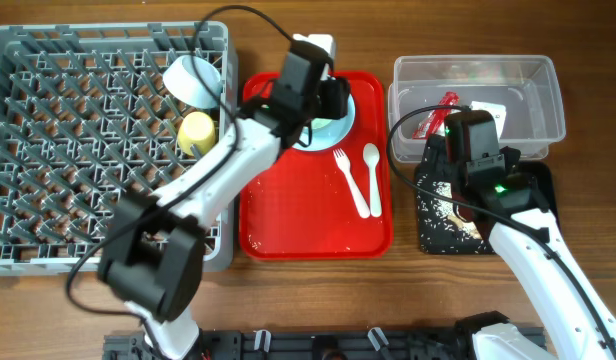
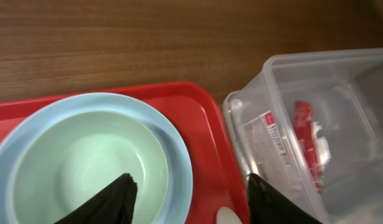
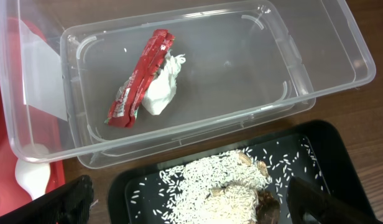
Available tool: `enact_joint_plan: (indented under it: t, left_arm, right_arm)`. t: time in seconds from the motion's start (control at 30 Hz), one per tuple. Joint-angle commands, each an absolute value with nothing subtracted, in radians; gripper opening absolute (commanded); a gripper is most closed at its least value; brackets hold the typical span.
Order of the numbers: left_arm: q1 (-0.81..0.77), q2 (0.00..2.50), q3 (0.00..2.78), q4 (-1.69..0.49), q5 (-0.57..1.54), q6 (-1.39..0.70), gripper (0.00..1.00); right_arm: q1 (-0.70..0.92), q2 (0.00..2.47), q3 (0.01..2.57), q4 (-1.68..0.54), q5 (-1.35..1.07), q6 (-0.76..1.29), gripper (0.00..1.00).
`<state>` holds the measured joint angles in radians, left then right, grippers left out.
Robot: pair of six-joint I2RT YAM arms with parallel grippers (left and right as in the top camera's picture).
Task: Sort waste into correct bins and load items into the dishwasher rack
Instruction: 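Reach the left gripper to the green bowl on the plate and grasp it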
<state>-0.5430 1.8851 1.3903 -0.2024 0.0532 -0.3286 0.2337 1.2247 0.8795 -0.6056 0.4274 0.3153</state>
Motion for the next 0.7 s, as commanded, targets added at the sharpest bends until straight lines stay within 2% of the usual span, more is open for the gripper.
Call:
enact_joint_plan:
  t: [0.0,0.2,0.43,0.57,0.67]
  left_arm:
    - [-0.554,1.968,1.409,-0.138,0.024,-0.290,0.53]
    - [-0.557,2.054,1.408,-0.101,0.024,-0.264,0.44]
    - [-0.559,2.111,1.408,-0.101,0.024,-0.264,0.41]
    - [-0.559,2.117,1.408,-0.105,0.024,-0.265,0.21]
    - [-0.559,2.117,1.408,-0.138,0.023,-0.264,0.15]
  right_arm:
    - [0.232,1.225,0.889,-0.604,0.444,0.315,1.00]
    - [0.232,1.225,0.889,-0.604,0.444,0.315,1.00]
    - [0.232,1.225,0.889,-0.604,0.444,0.315,1.00]
    - [0.232,1.225,0.889,-0.604,0.444,0.315,1.00]
    - [0.232,1.225,0.889,-0.604,0.444,0.315,1.00]
